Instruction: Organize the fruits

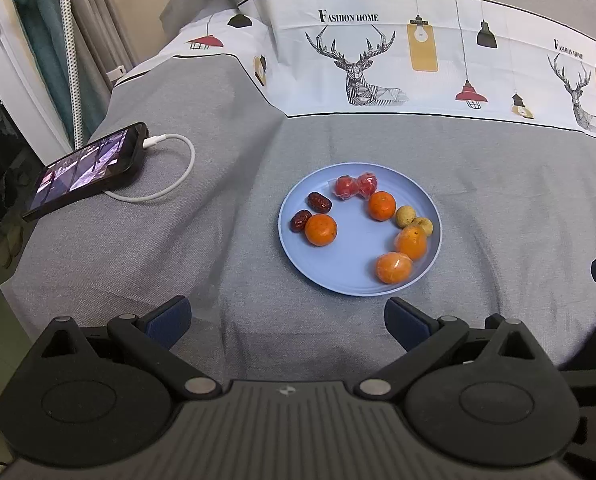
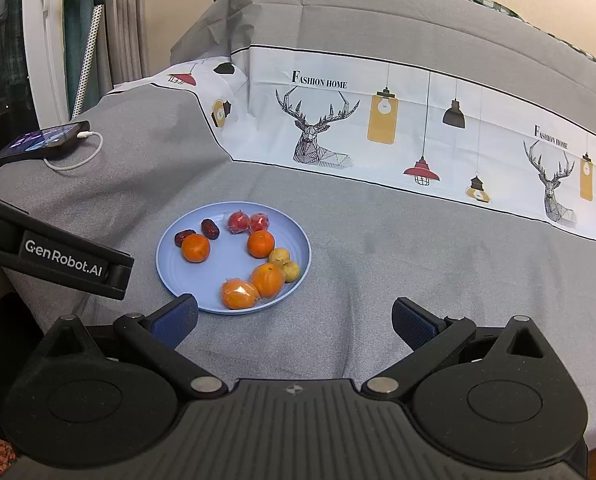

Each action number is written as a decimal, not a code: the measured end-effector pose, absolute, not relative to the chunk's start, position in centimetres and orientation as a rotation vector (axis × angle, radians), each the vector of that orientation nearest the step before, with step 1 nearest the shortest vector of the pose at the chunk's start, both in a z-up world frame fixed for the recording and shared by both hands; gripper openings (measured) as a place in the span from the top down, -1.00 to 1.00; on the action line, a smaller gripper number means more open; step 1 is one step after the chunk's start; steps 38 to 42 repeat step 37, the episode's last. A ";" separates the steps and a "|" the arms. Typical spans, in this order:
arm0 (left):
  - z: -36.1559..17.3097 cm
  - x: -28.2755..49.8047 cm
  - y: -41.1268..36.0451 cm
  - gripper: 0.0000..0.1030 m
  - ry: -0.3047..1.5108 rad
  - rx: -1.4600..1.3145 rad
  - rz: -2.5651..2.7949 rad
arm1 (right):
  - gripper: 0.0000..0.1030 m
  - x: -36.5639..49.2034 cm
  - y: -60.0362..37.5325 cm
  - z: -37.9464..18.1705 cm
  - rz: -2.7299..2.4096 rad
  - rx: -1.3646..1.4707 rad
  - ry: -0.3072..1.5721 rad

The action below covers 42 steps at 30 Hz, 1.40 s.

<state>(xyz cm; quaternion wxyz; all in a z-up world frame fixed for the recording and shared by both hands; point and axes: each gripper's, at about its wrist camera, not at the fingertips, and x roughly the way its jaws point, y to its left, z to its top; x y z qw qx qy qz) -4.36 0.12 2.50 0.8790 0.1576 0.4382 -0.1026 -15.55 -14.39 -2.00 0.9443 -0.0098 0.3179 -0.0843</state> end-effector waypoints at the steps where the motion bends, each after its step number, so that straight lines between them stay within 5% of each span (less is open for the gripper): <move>1: 2.5 -4.4 0.1 -0.99 0.914 0.329 -0.214 | -0.99 -15.6 -14.4 -2.0 -0.172 -0.020 0.648; 42: 2.7 -4.5 0.3 -0.99 0.904 0.337 -0.210 | -0.99 -15.5 -14.1 -1.8 -0.164 -0.025 0.641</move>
